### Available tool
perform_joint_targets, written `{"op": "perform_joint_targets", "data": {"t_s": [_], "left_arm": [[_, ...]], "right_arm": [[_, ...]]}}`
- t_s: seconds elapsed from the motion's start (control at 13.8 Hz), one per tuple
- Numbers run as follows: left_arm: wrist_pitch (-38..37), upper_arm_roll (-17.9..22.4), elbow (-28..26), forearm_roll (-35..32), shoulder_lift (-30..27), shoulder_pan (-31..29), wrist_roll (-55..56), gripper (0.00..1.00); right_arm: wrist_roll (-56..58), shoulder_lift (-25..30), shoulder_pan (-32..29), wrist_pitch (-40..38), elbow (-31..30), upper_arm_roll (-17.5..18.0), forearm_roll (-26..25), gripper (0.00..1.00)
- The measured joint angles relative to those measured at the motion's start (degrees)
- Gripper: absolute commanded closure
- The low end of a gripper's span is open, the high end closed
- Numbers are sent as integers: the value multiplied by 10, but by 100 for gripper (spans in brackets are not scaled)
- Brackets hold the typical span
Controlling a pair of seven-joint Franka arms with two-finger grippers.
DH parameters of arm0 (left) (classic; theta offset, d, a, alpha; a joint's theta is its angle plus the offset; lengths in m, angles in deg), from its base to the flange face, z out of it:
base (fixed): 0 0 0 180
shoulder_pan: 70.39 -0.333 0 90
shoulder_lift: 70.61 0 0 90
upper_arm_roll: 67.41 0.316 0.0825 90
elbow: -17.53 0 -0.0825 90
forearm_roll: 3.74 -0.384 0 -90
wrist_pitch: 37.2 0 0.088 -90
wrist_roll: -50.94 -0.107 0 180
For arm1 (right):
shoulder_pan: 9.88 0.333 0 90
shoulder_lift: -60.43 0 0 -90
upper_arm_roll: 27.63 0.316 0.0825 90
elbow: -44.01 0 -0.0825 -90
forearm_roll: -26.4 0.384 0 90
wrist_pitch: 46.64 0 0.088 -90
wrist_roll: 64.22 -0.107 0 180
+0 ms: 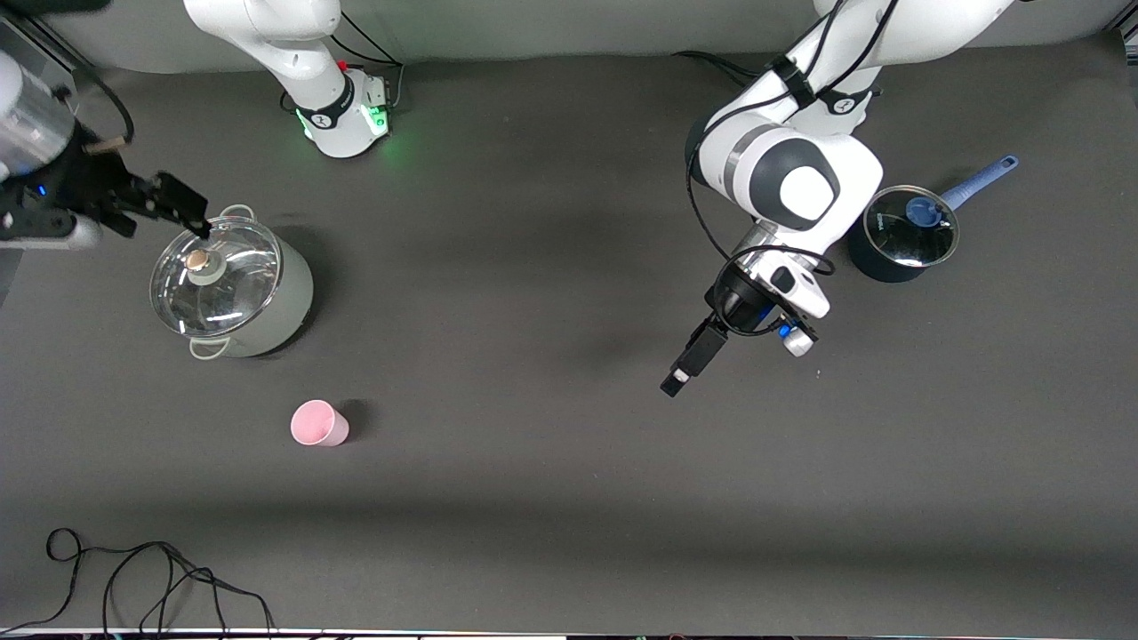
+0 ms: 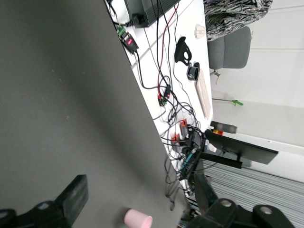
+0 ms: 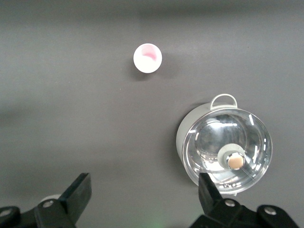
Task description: Transfer pink cup from left to right arm
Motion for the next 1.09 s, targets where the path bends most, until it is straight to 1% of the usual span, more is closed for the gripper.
{"op": "perform_joint_targets", "data": {"t_s": [0.22, 0.36, 0.43, 0.65, 0.8, 0.94, 1.09], "left_arm": [[15, 4, -1, -14, 3, 2, -25, 0], [17, 8, -4, -55, 3, 2, -9, 0], [17, 9, -6, -90, 4, 2, 25, 0], [17, 9, -10, -222, 6, 1, 182, 0], [11, 11, -17, -283, 6, 2, 256, 0], [-17, 25, -25, -358, 6, 2, 345, 0], [-80, 57, -34, -424, -6, 2, 423, 0]], "right_arm": [[1, -9, 0, 21, -10, -11, 0, 0], [1, -9, 0, 23, -12, -12, 0, 0], [5, -9, 0, 23, -13, -15, 0, 0], [39, -9, -1, 14, -15, -35, 0, 0], [46, -9, -1, 9, -15, -42, 0, 0], [46, -9, 0, -2, -15, -42, 0, 0], [46, -9, 1, -6, -15, -43, 0, 0]]}}
